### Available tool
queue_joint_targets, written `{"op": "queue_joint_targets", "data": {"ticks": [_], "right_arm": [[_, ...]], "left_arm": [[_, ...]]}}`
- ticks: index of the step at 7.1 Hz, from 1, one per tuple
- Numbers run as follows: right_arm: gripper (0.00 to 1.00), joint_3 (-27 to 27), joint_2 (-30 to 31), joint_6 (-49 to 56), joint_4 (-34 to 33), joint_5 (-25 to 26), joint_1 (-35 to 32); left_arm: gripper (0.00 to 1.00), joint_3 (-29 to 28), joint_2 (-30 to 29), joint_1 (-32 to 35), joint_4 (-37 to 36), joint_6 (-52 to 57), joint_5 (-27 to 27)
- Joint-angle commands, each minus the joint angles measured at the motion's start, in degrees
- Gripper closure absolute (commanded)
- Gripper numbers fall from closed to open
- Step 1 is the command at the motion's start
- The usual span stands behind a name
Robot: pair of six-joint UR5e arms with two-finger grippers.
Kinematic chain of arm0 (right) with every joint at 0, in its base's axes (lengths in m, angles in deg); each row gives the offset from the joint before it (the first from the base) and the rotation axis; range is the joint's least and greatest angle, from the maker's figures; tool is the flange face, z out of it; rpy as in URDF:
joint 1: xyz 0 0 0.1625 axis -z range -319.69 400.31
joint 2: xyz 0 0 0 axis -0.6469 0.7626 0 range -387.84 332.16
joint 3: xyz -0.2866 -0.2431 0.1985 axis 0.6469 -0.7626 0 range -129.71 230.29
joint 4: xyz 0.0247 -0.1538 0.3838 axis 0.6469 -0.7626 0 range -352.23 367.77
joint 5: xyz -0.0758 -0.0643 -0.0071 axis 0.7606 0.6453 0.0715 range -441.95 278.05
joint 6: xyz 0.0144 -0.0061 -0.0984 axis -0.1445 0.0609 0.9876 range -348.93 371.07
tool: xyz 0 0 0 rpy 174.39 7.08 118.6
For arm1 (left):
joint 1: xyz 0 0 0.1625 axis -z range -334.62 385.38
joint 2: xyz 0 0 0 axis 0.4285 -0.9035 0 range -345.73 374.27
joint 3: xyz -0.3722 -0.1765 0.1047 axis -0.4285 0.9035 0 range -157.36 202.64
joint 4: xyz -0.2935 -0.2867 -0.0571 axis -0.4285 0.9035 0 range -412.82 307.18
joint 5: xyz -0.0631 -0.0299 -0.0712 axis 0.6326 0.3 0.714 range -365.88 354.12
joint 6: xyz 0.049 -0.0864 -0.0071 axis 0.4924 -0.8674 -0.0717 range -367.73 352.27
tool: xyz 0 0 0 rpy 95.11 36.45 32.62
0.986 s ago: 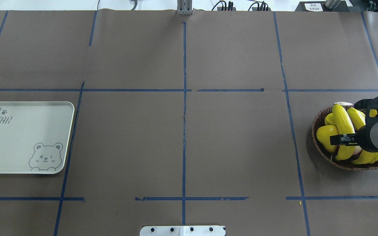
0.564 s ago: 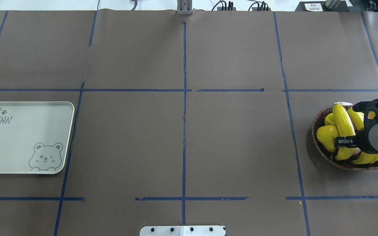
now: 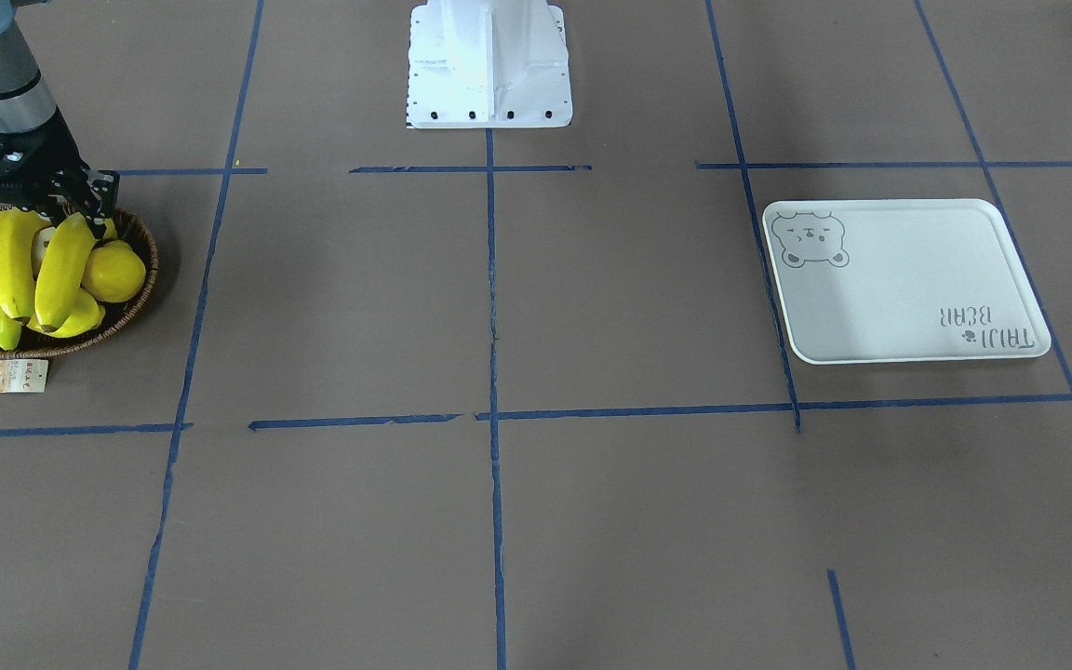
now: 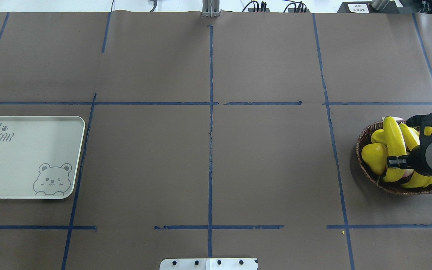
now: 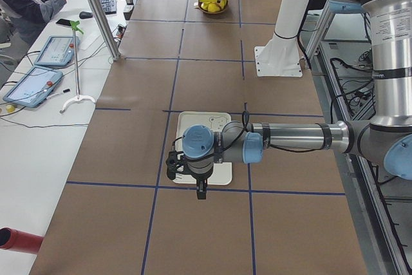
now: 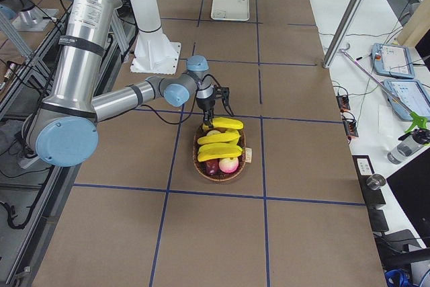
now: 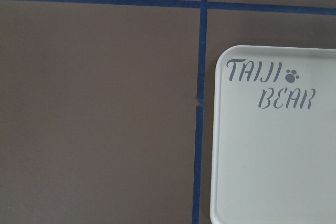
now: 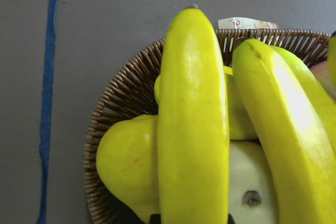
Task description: Transfer all bananas from basket to plate
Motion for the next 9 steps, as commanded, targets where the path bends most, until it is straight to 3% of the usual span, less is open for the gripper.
{"op": "queue_joint_targets", "data": {"ticks": [1, 3, 4, 6, 8, 9], "right_arm": [[0.89, 4.38, 1.12, 0.25, -0.34, -4.92, -4.61], [0.91, 7.64, -0.28, 0.25, 0.27, -11.08, -8.40], [0.90, 7.30, -2.38, 0.25, 0.36, -11.72, -8.33], [0.89, 6.42, -7.74, -0.79, 0.36, -12.95, -8.24], [0.92, 0.48, -18.16, -4.21, 0.36, -12.96, -7.54], [0.92, -1.65, -23.01, -8.23, 0.36, -12.78, -4.49]], "left_arm": [[0.00, 0.51, -0.07, -1.78, -0.08, 0.25, -0.22], [0.00, 2.00, 0.19, -3.74, 0.97, 1.29, -1.00], [0.00, 2.53, -0.24, -3.82, 1.50, 1.04, -0.57], [0.00, 1.31, -9.79, -4.00, 3.70, 0.95, -0.40], [0.00, 2.62, -10.78, -4.09, 4.75, -1.67, 0.83], [0.00, 2.97, -11.40, -4.52, 7.19, -4.04, 3.88]]}}
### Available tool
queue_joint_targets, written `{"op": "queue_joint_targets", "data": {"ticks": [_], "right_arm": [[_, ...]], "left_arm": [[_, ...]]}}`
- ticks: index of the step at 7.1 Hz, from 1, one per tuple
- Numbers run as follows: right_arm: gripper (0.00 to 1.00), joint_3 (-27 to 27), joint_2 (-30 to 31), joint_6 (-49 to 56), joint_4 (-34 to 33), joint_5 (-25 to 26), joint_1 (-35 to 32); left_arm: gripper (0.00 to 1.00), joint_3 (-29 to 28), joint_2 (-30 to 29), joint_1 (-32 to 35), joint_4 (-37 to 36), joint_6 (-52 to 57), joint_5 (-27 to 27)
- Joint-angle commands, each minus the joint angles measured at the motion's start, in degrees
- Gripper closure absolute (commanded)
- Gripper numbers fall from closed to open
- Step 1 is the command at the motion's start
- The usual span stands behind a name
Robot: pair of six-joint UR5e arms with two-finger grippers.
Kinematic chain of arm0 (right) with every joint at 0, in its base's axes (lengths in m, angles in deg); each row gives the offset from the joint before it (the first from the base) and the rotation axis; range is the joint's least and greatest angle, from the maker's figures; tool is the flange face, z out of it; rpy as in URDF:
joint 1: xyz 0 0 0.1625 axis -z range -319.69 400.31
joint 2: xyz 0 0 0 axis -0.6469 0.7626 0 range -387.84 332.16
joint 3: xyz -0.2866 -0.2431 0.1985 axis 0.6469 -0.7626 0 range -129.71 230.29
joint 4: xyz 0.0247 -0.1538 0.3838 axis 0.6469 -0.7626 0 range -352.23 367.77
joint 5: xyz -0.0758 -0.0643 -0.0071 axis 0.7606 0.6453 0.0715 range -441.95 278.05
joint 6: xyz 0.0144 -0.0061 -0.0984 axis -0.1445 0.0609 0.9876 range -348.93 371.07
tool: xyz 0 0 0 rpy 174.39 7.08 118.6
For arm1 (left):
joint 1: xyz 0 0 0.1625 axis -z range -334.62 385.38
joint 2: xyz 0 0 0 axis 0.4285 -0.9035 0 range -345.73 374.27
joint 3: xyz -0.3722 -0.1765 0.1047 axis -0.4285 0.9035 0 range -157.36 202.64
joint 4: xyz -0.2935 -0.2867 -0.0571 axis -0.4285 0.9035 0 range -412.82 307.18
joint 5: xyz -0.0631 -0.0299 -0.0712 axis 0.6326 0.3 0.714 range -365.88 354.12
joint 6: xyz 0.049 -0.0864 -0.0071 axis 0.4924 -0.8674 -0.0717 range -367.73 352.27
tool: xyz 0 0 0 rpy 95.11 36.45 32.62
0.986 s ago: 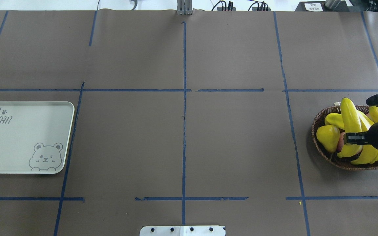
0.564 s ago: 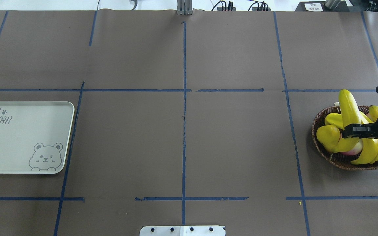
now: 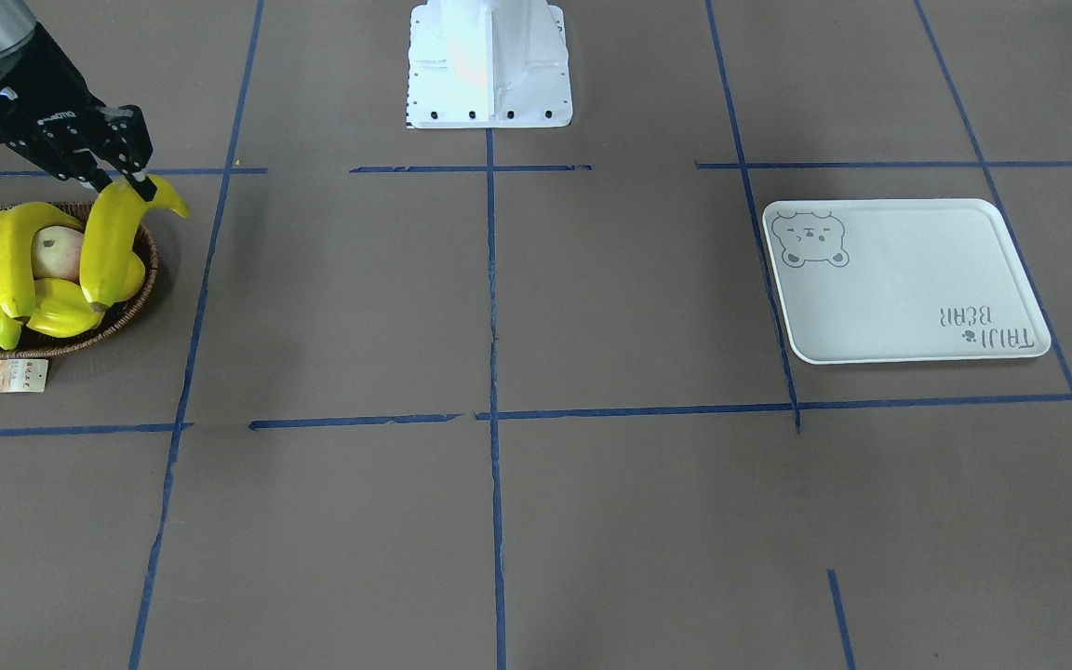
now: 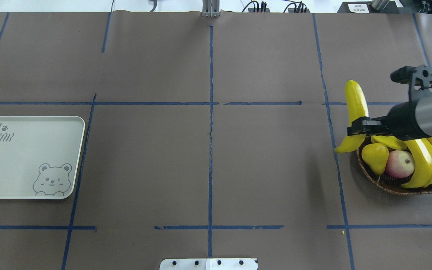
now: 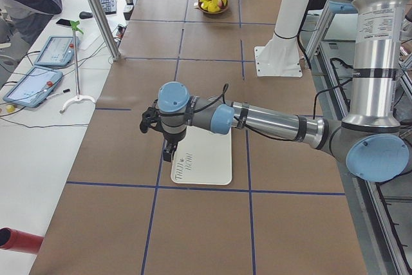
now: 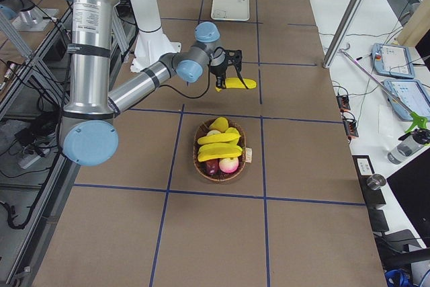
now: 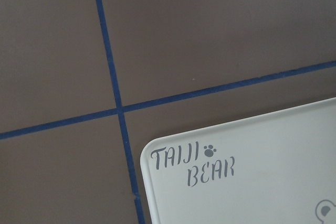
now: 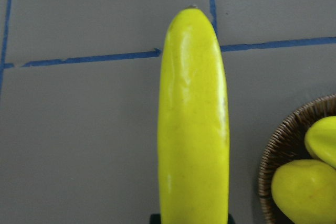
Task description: Transfer all bananas from basket to plate
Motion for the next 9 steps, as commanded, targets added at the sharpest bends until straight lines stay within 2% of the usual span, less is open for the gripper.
{"op": "queue_joint_targets", "data": {"ticks": [1, 2, 4, 5, 6, 7, 8, 9], "right_arm": [[0.92, -4.08, -10.88, -8.27, 0.09, 0.61, 5.97], [0.91, -5.40, -15.37, -10.84, 0.09, 2.53, 8.62], [0.90, -7.34, -22.24, -16.56, 0.09, 12.00, 15.91], [0.90, -7.78, -24.62, -17.97, 0.09, 14.04, 17.85], [0.90, -9.79, -26.90, -20.07, 3.13, 16.33, 19.70], [0.90, -13.89, -27.27, -21.66, 11.87, 18.79, 21.55], [0.90, -18.72, -27.80, -21.68, 21.00, 19.77, 22.69], [0.90, -23.12, -30.50, -21.76, 25.44, 20.65, 23.75]], "left_arm": [[0.00, 1.22, -1.04, -4.18, 7.81, -5.22, 3.27], [0.00, 0.79, -1.30, -9.35, 11.52, -11.08, 3.28], [0.00, 1.23, -9.26, -17.02, 12.51, -31.17, 3.36], [0.00, 1.14, -12.00, -22.88, 16.09, -38.05, 3.02], [0.00, 0.36, -15.59, -27.20, 20.30, -47.52, 2.67], [0.00, -0.35, -19.63, -28.46, 22.87, -55.18, 2.66], [0.00, -0.44, -22.63, -30.57, 23.15, -57.61, 2.66], [0.00, -0.79, -25.53, -33.46, 23.24, -58.42, 2.58]]}}
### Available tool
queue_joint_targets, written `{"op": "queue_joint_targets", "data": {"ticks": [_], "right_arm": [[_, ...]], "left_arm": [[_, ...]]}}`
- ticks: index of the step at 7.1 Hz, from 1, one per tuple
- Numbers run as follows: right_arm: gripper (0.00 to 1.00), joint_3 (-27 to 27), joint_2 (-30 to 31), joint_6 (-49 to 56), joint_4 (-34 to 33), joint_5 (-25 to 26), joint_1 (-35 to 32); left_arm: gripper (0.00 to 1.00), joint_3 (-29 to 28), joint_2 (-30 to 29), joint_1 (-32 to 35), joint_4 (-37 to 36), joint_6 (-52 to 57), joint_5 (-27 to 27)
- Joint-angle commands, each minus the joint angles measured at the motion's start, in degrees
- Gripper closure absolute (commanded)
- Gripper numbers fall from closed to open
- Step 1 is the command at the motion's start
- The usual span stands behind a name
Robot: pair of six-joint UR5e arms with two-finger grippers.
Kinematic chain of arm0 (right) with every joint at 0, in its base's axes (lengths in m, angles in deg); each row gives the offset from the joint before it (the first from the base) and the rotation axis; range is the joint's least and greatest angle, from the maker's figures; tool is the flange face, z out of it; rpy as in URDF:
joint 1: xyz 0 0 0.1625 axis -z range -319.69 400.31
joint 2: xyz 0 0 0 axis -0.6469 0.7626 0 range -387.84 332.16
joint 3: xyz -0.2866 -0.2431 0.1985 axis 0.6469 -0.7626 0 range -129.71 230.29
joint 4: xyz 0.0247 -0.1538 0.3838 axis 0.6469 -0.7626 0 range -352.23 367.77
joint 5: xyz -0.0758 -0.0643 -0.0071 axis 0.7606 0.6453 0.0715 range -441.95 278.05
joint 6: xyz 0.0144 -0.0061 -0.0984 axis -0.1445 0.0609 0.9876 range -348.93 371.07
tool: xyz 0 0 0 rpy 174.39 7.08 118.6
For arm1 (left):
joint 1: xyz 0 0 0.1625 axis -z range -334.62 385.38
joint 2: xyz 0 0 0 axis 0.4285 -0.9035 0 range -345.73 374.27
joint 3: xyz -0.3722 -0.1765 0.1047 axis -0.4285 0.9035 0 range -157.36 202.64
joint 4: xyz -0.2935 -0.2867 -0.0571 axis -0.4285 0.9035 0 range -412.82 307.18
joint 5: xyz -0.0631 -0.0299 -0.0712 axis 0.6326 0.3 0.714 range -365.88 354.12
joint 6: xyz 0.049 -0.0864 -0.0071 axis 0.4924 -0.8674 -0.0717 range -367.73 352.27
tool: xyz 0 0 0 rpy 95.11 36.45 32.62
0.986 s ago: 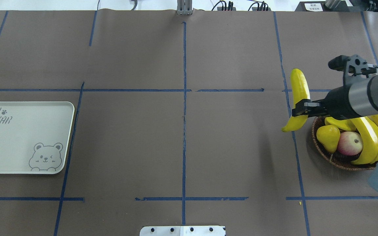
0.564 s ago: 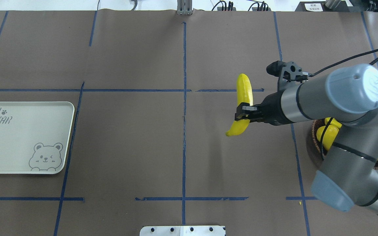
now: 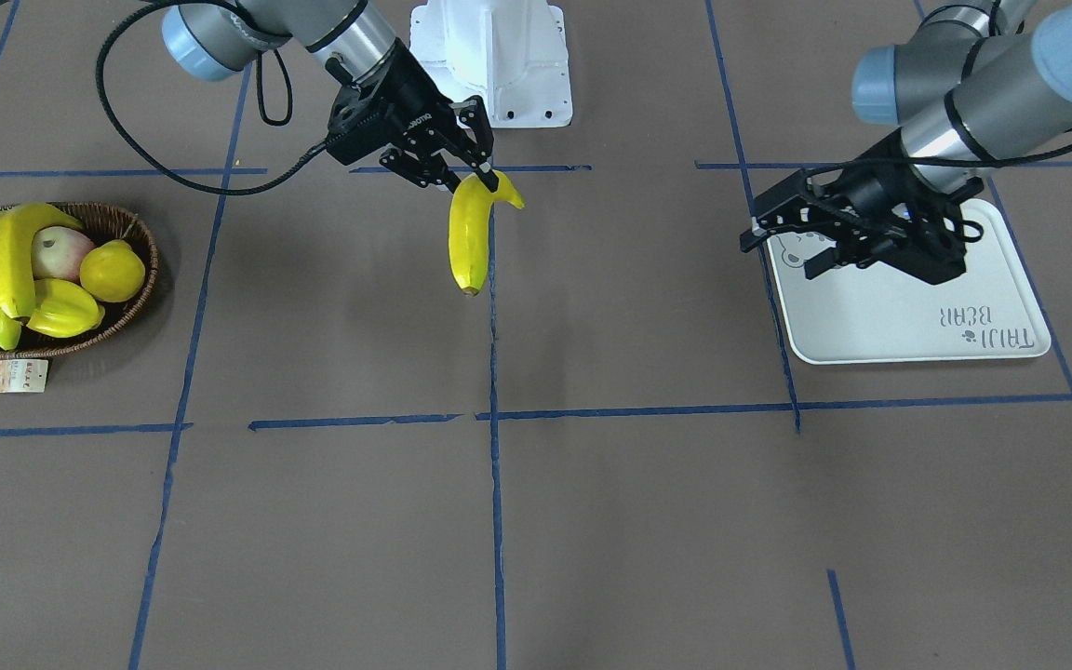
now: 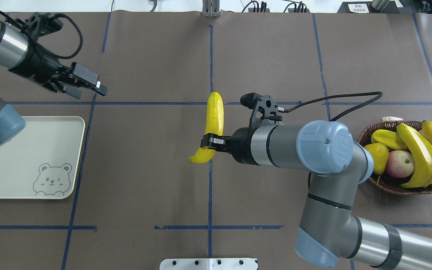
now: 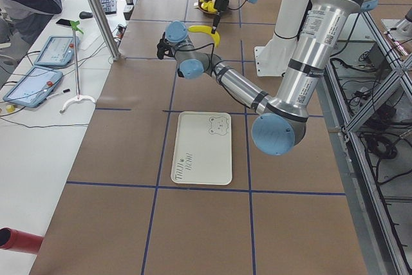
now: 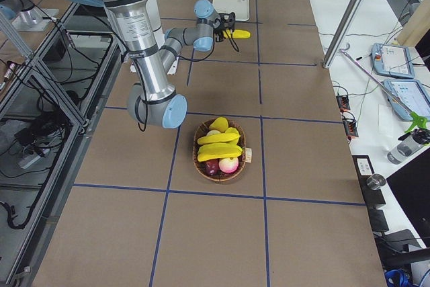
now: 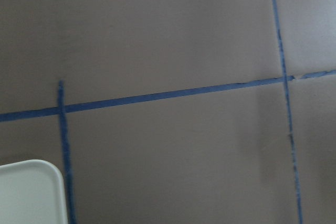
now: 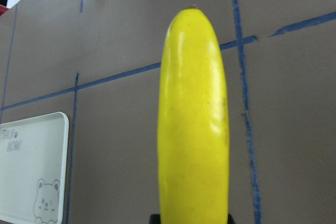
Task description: Transfer all bananas from basket to plate
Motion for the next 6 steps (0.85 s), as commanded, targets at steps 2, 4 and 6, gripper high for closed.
{"op": "queue_joint_targets", "data": {"ticks": [2, 4, 6], "right_arm": [[0.89, -6.46, -5.64, -0.32, 6.80, 4.28, 3.07], [0.89, -6.46, -6.09, -0.49, 6.80, 4.91, 3.60], [0.87, -6.46, -6.53, -0.49, 6.72, 4.91, 3.96]], "left_arm": [[0.00, -0.46, -6.61, -6.80, 1.08, -6.04, -2.17], [0.00, -0.46, -7.67, -9.54, 1.09, -7.79, -5.70], [0.00, -0.46, -9.95, -12.09, 1.09, -12.36, -8.32]]}}
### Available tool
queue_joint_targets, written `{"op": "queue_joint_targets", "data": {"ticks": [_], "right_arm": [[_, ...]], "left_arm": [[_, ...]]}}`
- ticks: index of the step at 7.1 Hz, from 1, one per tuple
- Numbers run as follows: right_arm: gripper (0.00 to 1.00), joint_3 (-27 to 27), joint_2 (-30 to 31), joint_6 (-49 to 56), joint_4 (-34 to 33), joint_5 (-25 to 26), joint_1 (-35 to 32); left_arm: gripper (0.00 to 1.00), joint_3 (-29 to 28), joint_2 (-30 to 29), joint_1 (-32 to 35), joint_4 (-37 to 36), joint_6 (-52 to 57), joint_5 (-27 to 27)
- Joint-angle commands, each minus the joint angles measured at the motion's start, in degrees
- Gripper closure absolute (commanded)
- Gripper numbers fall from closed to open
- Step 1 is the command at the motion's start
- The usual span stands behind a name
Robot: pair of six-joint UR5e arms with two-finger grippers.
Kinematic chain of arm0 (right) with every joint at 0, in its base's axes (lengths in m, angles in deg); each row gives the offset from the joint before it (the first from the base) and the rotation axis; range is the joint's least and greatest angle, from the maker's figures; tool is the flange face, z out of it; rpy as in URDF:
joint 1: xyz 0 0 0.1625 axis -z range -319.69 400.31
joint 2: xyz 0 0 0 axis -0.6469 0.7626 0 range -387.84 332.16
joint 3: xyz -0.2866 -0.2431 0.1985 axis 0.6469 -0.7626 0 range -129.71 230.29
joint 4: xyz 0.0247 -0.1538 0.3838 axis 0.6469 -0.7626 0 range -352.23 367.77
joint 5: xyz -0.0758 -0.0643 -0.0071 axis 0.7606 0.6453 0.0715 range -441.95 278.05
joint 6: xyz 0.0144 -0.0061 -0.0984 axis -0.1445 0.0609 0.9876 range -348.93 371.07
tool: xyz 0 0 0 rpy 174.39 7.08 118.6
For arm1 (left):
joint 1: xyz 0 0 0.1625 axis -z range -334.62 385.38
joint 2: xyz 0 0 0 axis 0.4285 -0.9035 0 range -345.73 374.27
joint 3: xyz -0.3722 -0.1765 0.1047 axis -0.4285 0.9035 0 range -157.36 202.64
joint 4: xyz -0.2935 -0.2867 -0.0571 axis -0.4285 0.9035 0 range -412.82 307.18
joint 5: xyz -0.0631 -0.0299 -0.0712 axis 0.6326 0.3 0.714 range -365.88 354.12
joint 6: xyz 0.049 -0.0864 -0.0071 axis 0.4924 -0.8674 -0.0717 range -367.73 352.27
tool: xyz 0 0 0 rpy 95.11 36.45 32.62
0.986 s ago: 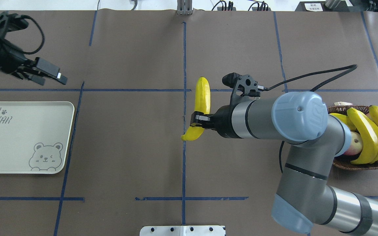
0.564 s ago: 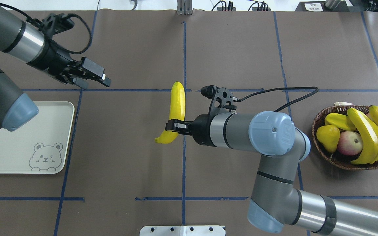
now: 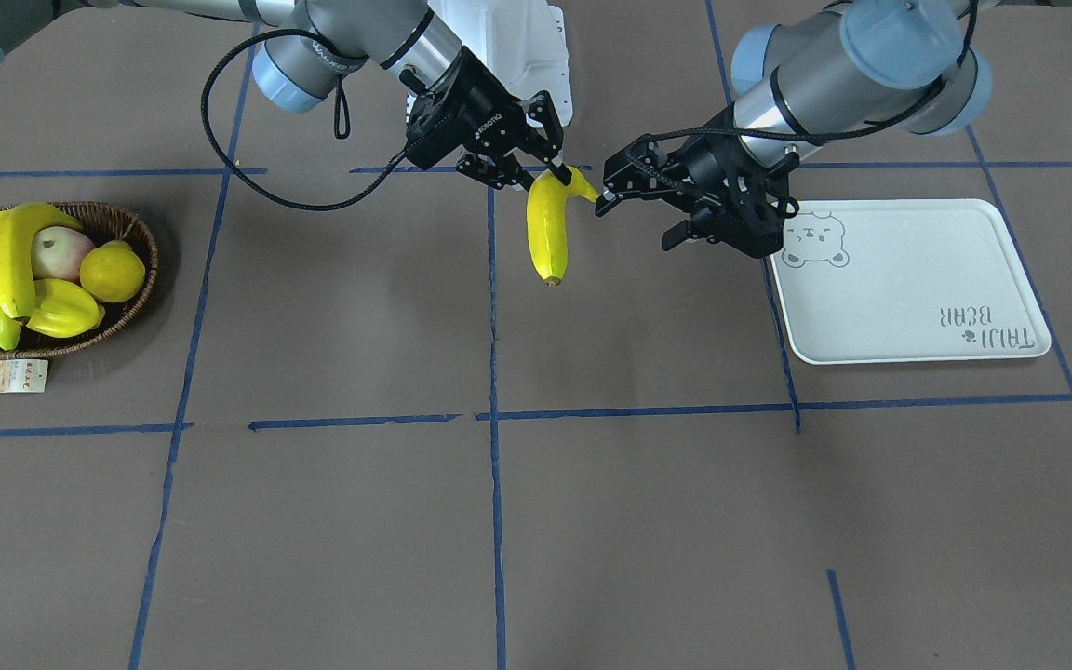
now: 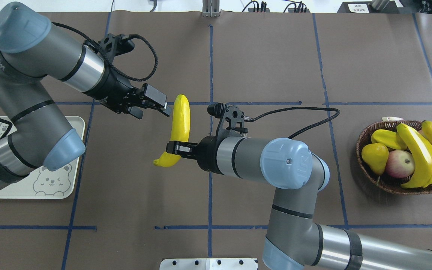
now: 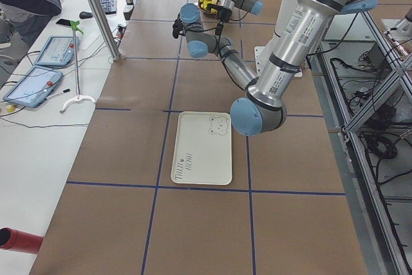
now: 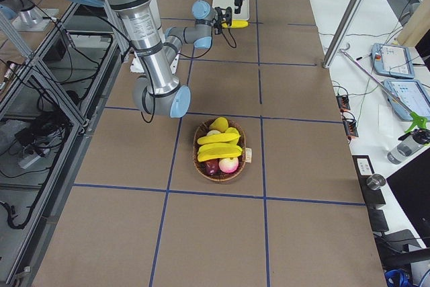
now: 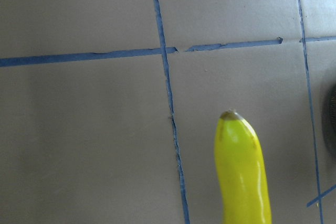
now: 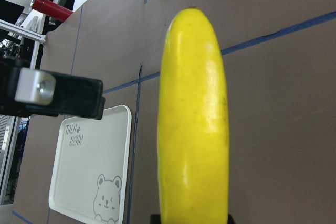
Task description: Transfer all bananas from basket to plate
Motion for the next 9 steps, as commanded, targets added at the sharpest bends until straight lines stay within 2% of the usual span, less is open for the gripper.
{"op": "queue_joint_targets", "data": {"ticks": [1, 2, 3, 4, 5, 7, 8, 9], "right_arm": [[0.87, -0.02, -0.33, -0.10, 0.11, 0.05, 0.57], [0.86, 0.07, -0.33, -0.10, 0.20, 0.05, 0.75], [0.86, 0.16, -0.33, -0.19, 0.29, 0.05, 0.75], [0.86, 0.16, -0.25, -0.19, 0.29, 0.05, 0.75], [0.86, 0.16, -0.33, -0.19, 0.29, 0.05, 0.75], [0.85, 0.16, -0.25, -0.27, 0.20, 0.05, 0.75], [0.84, 0.16, -0.25, -0.28, 0.20, 0.05, 0.75], [0.83, 0.16, -0.25, -0.36, 0.20, 0.22, 0.66]], "left_arm": [[0.00, -0.09, -1.58, -2.81, 0.36, -3.30, -5.49], [0.01, -0.09, -1.85, -4.31, 1.41, -5.13, -8.22], [0.08, -0.09, -1.94, -5.80, 2.64, -5.93, -11.64], [0.23, -0.09, -1.85, -6.43, 3.35, -7.68, -12.89], [0.30, -0.09, -1.76, -6.52, 3.35, -7.70, -12.82], [0.32, 0.00, -1.15, -6.78, 3.96, -7.70, -12.91], [0.46, -0.09, -0.97, -6.78, 4.32, -7.70, -12.91], [0.75, -0.09, -0.97, -6.78, 4.32, -7.53, -12.91]]}}
